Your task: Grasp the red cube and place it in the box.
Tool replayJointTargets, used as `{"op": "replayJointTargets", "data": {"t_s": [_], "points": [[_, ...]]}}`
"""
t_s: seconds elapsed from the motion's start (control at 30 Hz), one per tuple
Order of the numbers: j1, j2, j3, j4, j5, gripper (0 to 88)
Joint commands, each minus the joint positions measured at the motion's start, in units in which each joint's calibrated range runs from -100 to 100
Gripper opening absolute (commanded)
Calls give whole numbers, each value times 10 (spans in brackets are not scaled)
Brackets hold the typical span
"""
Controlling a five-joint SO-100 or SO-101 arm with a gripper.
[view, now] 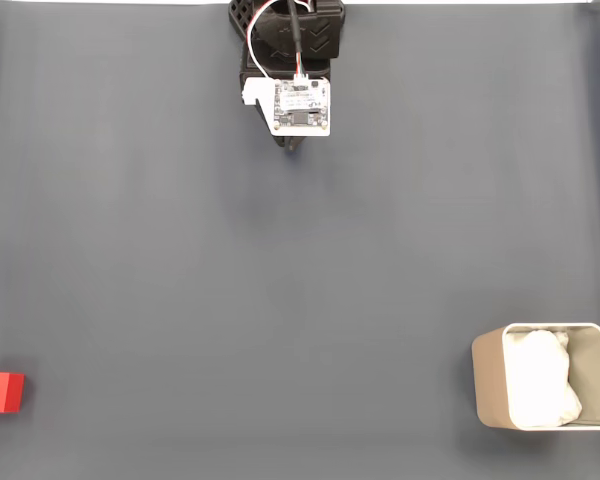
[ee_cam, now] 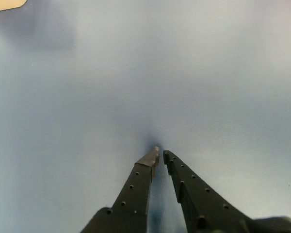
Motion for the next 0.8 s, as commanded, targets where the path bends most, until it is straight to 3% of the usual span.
{"op": "replayJointTargets", "data": {"t_s": [0.0,0.3,0.77], "points": [[-3,1,5,-9,5,0],[-1,9,4,-209,3,0],[-14,101,-94,-324,6,0]]}}
